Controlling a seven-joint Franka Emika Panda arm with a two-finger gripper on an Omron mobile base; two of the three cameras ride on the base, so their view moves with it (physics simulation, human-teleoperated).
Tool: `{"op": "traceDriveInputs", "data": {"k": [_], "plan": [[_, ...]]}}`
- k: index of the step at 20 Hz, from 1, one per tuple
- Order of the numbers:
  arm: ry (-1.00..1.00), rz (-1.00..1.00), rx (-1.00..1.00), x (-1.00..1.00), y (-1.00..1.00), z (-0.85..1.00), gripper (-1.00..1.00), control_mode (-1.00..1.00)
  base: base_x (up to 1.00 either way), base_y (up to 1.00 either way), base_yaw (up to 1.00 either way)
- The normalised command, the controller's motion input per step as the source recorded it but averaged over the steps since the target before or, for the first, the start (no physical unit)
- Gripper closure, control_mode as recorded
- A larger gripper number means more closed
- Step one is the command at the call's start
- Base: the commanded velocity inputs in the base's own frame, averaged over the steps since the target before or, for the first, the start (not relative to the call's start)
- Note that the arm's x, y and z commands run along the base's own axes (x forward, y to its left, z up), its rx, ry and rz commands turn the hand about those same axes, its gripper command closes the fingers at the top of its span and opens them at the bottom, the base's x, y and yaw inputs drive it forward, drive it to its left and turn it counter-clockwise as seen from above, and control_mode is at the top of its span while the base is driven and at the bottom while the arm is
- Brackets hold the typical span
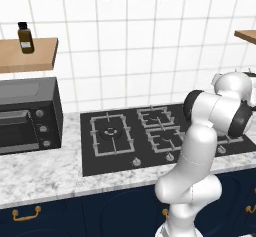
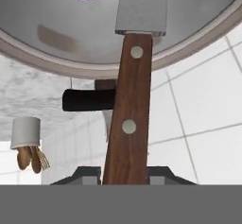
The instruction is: Put the eggplant and lime in the pot. Retrieve the spatula and lightly stir the vegetables in the pot.
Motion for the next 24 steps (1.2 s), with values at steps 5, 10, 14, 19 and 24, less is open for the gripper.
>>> {"op": "traceDriveInputs", "data": {"k": [5, 10, 14, 19, 24], "plan": [[0.2, 0.03, -0.12, -0.01, 0.0, -0.01, 1.0, -1.0, 0.0, 0.0, 0.0], [0.03, 0.11, -0.22, -0.04, 0.0, 0.43, 1.0, -1.0, 0.0, 0.0, 0.0], [0.0, 0.12, -0.1, -0.03, 0.01, 0.14, 1.0, -1.0, 0.0, 0.0, 0.0], [0.01, 0.05, -0.01, -0.03, 0.0, 0.0, 1.0, -1.0, 0.0, 0.0, 0.0], [0.0, 0.0, 0.0, 0.0, 0.01, -0.04, 1.0, -1.0, 0.0, 0.0, 0.0]]}}
